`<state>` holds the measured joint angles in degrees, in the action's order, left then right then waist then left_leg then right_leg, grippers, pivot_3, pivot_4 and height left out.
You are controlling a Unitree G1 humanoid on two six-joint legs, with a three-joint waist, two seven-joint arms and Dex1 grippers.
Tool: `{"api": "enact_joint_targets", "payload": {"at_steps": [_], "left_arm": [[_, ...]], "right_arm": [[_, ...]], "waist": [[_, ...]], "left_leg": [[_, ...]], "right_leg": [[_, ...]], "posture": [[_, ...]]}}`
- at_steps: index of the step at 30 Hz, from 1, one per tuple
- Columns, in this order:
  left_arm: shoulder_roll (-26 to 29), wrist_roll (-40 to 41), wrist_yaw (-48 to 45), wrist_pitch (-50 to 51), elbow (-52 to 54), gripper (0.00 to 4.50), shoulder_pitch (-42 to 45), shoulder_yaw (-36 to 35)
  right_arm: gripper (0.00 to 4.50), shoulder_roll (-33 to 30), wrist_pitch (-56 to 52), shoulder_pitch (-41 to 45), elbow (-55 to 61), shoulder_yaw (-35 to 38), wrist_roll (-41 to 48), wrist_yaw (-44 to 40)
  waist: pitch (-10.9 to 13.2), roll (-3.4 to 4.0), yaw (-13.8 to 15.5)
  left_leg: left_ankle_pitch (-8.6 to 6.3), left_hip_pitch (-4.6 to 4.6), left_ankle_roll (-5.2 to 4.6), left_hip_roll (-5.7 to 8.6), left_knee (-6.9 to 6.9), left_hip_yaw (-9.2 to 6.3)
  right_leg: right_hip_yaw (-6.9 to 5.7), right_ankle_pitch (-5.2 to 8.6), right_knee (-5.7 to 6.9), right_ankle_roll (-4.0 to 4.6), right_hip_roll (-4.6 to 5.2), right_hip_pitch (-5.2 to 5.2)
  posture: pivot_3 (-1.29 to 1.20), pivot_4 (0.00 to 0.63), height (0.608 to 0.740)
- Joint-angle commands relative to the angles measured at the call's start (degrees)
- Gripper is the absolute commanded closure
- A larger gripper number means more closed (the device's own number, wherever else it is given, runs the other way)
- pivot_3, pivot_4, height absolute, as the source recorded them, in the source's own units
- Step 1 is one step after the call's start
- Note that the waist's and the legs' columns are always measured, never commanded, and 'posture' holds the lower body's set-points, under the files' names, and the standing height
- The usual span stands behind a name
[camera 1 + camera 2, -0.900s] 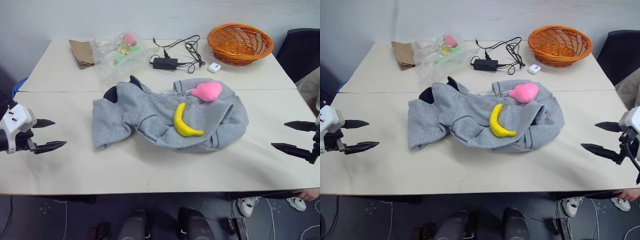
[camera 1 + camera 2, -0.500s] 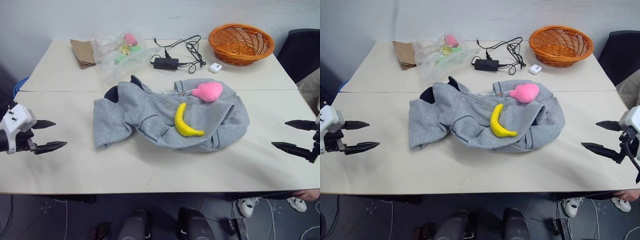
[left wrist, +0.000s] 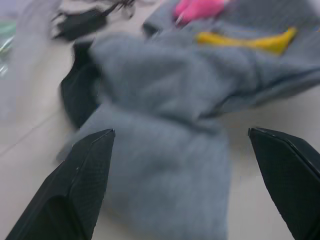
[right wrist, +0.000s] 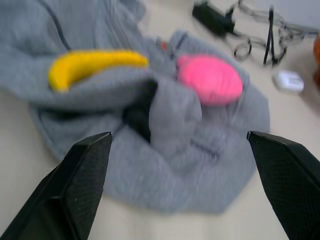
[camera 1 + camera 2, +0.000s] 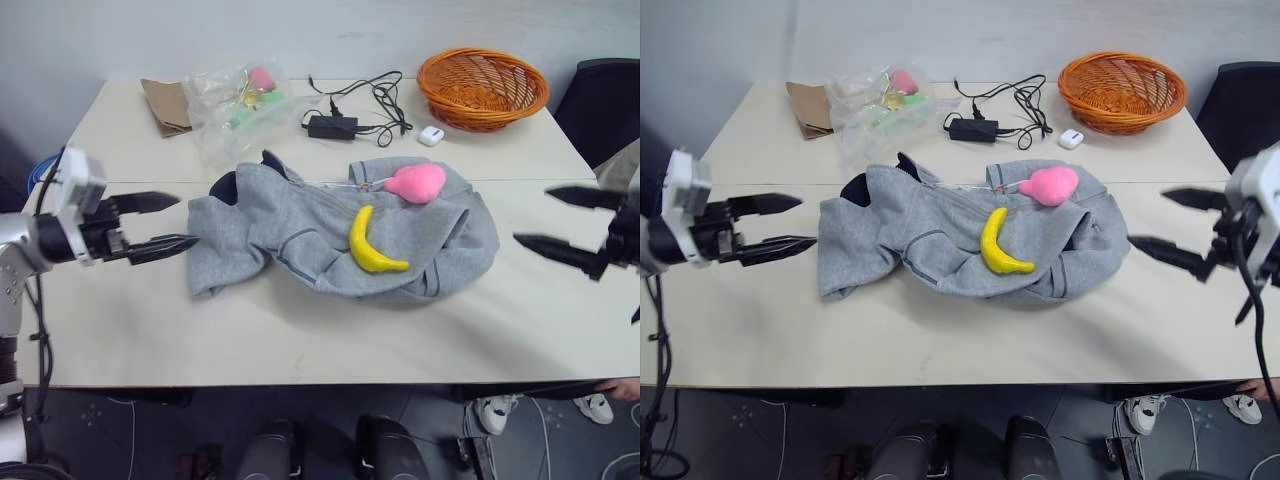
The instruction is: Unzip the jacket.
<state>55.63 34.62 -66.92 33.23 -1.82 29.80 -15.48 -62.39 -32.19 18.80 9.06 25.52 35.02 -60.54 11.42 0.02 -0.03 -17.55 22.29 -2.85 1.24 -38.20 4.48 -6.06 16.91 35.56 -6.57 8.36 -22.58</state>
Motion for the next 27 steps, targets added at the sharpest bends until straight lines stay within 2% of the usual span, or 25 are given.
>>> {"api": "enact_joint_targets", "payload": {"at_steps": [1, 4, 8, 11, 15, 21, 27], "left_arm": [[-0.8, 5.8, 1.2, 6.8, 8.1, 0.02, 4.0, 1.6], [-1.1, 7.2, 0.5, 9.4, 12.5, 0.02, 6.2, 4.8], [-0.2, 6.1, -2.7, 8.8, 15.9, 0.02, 6.0, 8.5], [0.0, 3.5, -4.4, 6.2, 15.6, 0.0, 5.7, 11.0], [-0.5, 1.0, -5.4, 3.5, 14.8, 0.0, 6.3, 13.2], [-2.0, -0.9, -5.8, 1.6, 14.2, 0.0, 7.8, 15.5], [-3.3, -1.4, -5.2, 1.4, 14.5, 0.0, 7.9, 15.6]], "right_arm": [[0.0, 0.4, -6.2, 6.7, 5.9, -3.7, 4.2, 4.6], [0.0, 3.1, -11.0, 11.8, 10.9, -9.1, 6.5, 8.5], [0.0, 7.4, -14.3, 13.1, 16.7, -16.1, 6.9, 11.9], [0.6, 12.5, -15.7, 12.9, 18.1, -21.3, 4.7, 16.7], [1.96, 16.4, -15.8, 12.1, 17.2, -28.3, -1.7, 21.6], [1.96, 20.2, -14.9, 11.2, 15.0, -34.9, -8.1, 24.4], [1.96, 22.5, -15.1, 10.4, 12.7, -36.9, -11.6, 25.2]], "waist": [[0.0, 0.0, -0.1], [0.0, 0.0, -0.2], [0.0, -0.01, 0.0], [0.0, -0.04, 0.1], [0.0, -0.05, 0.3], [0.0, -0.05, 0.1], [0.0, -0.06, 0.1]], "left_leg": [[0.0, -0.01, 0.01, -0.01, 0.01, -0.01], [0.0, 0.0, 0.05, -0.05, 0.02, 0.0], [0.01, 0.03, 0.05, -0.05, 0.0, 0.0], [0.02, 0.07, 0.04, -0.04, -0.08, 0.0], [0.02, 0.1, 0.02, -0.03, -0.14, -0.01], [0.02, 0.12, 0.01, -0.05, -0.12, -0.02], [0.03, 0.12, 0.0, -0.05, -0.13, -0.02]], "right_leg": [[0.04, 0.0, -0.01, 0.0, -0.02, 0.0], [0.08, 0.0, -0.04, 0.01, -0.12, -0.01], [0.05, 0.01, -0.09, 0.01, -0.27, -0.01], [0.07, 0.01, -0.08, 0.01, -0.54, 0.0], [0.08, 0.0, -0.05, 0.01, -0.56, -0.01], [0.05, 0.01, -0.05, 0.01, -0.61, -0.03], [0.0, 0.01, -0.05, 0.01, -0.63, -0.03]], "posture": [[0.0, 0.15, 0.74], [0.0, 0.15, 0.74], [0.0, 0.15, 0.74], [0.0, 0.15, 0.74], [0.0, 0.15, 0.74], [0.0, 0.15, 0.74], [0.0, 0.15, 0.74]]}}
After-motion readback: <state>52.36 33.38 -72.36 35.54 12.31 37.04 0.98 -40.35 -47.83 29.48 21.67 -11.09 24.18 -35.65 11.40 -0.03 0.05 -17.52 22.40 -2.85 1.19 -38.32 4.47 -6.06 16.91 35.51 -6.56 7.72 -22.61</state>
